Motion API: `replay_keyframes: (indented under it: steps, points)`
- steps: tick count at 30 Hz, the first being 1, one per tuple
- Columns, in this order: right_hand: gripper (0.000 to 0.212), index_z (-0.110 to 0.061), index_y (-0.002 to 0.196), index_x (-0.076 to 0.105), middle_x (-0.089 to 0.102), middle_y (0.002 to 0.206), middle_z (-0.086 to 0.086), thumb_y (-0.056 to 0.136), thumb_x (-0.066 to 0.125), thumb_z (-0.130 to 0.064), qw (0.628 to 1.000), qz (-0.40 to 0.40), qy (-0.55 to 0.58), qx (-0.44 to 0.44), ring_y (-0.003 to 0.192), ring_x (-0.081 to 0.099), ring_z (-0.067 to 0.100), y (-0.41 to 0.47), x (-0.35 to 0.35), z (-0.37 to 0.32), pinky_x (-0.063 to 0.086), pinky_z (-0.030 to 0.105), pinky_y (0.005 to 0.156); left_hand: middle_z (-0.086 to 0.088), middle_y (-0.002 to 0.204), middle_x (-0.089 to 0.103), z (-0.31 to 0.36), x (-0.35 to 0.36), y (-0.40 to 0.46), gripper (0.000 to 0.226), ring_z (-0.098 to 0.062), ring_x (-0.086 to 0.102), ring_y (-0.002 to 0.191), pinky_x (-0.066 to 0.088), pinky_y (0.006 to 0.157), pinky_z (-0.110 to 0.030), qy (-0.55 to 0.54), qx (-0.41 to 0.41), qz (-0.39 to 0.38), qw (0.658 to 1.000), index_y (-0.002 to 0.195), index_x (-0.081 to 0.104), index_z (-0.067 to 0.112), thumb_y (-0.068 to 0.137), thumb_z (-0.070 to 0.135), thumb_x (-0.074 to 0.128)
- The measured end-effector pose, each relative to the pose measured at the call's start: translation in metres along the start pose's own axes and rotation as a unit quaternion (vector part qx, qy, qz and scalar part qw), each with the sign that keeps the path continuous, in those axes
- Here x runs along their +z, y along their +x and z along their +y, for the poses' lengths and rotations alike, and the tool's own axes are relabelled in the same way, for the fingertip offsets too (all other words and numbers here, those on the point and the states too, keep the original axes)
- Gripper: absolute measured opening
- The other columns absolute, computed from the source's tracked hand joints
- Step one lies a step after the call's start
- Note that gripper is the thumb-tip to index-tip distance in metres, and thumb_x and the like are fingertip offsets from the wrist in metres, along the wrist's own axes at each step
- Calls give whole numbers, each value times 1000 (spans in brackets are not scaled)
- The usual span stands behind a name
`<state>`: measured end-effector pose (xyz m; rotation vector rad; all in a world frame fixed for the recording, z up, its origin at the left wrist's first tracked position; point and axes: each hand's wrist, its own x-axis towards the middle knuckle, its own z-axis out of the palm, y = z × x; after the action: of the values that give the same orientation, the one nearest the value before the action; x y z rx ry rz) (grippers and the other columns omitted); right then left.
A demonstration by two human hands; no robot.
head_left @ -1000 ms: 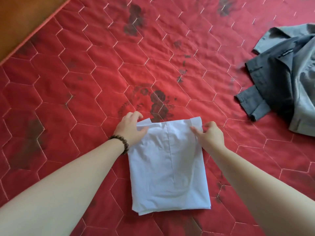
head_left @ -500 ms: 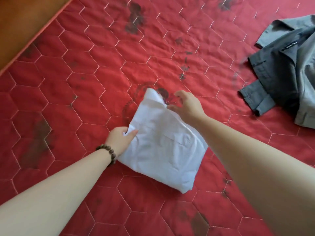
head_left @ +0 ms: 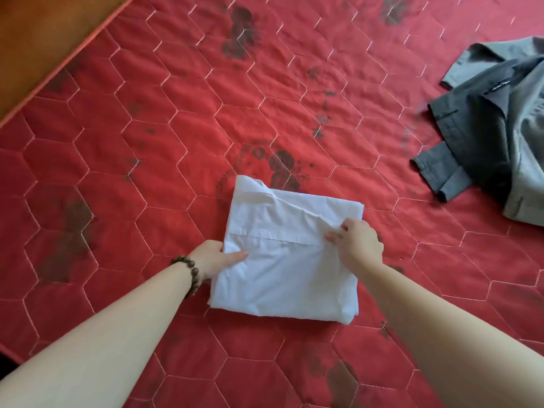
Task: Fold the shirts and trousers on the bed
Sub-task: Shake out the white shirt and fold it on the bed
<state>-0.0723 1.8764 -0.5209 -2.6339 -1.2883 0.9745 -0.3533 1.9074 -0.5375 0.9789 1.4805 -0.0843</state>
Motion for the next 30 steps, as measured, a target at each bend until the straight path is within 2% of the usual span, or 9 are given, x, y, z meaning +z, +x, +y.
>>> replay_keyframes:
  steps: [4, 6, 11, 14, 17, 20, 22, 26, 30]
  points:
    - [62, -13, 120, 41, 44, 122, 10, 80, 68, -52, 994, 43, 36, 94, 113, 49, 35, -7, 1, 7, 43, 49, 91, 2, 84, 73, 12, 7, -4, 19, -10, 70, 77, 55, 69, -22, -9, 48, 53, 997, 87, 69, 17, 79, 33, 76]
    - [72, -6, 122, 38, 49, 120, 12, 77, 72, -50, 980, 6, 112, 162, 110, 54, 37, -10, 4, 10, 47, 49, 89, -3, 91, 73, 17, 11, -2, 23, -17, 71, 83, 57, 78, -33, -87, 61, 84, 991, 93, 66, 14, 79, 27, 77]
    - [16, -14, 99, 61, 66, 91, 1, 87, 64, -24, 974, -21, 221, 34, 92, 63, 28, -17, 9, 9, 50, 40, 79, 1, 90, 72, 22, 22, -3, 15, -19, 70, 89, 56, 79, -34, -97, 87, 143, 981, 91, 67, 19, 79, 16, 77]
    - [26, -13, 103, 55, 60, 100, 2, 88, 63, -32, 974, 30, 225, 10, 96, 57, 27, -12, 6, -2, 41, 36, 74, 1, 96, 69, 27, 18, -6, 23, -21, 66, 94, 51, 71, -26, -86, 119, 218, 965, 100, 63, 14, 81, 19, 75]
    - [49, -10, 127, 47, 46, 130, 12, 90, 59, -40, 982, 166, 90, 10, 120, 41, 32, -11, 11, -7, 34, 45, 97, -8, 126, 53, 25, 12, -6, 56, -26, 50, 117, 43, 93, -33, 81, 142, 349, 923, 127, 49, 11, 80, 28, 73]
    - [44, -4, 127, 52, 48, 134, 19, 91, 50, -28, 938, 259, -23, -228, 124, 38, 34, -17, 33, -16, 30, 47, 105, -16, 135, 48, 27, 15, 1, 52, -35, 43, 127, 35, 104, -45, 298, 292, 416, 808, 131, 46, 6, 84, 24, 59]
    - [47, -2, 127, 55, 50, 136, 19, 88, 45, -25, 904, 220, -80, -357, 128, 36, 31, -15, 58, -27, 25, 48, 108, -16, 144, 43, 29, 26, 18, 57, -32, 36, 136, 28, 109, -45, 395, 340, 380, 764, 137, 41, 4, 87, 30, 43]
    - [51, -2, 139, 45, 41, 148, 14, 95, 42, -28, 892, 136, -170, -397, 142, 29, 27, 3, 90, -27, 19, 47, 114, -11, 158, 21, 25, 52, 54, 65, -25, 15, 146, 14, 116, -46, 505, 310, 293, 751, 150, 27, 18, 90, 43, 28]
    - [55, -17, 146, 39, 33, 154, 8, 96, 43, -39, 903, 133, -183, -366, 144, 26, 24, 7, 89, -11, 14, 47, 118, -7, 161, 9, 18, 58, 63, 64, -28, 5, 148, 11, 117, -50, 505, 297, 298, 753, 151, 18, 35, 91, 53, 31]
